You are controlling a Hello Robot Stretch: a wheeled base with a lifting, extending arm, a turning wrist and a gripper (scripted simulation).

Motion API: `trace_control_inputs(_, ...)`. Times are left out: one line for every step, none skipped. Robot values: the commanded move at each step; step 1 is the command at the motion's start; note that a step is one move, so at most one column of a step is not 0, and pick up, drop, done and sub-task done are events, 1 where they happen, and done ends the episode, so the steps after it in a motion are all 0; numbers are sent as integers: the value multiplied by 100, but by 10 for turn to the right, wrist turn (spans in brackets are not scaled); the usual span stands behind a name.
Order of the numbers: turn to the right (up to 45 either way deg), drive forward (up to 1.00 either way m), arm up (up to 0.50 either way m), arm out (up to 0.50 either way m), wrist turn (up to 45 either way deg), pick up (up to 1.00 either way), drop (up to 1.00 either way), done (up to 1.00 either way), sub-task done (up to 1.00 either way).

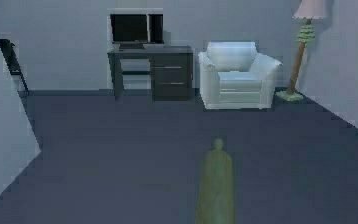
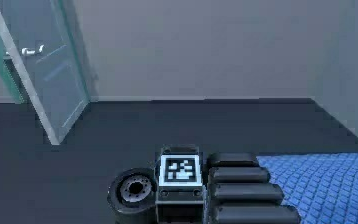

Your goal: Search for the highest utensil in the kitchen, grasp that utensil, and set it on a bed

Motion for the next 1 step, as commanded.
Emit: trace_control_inputs(-450,0,0,0,0,0,0,0,0)
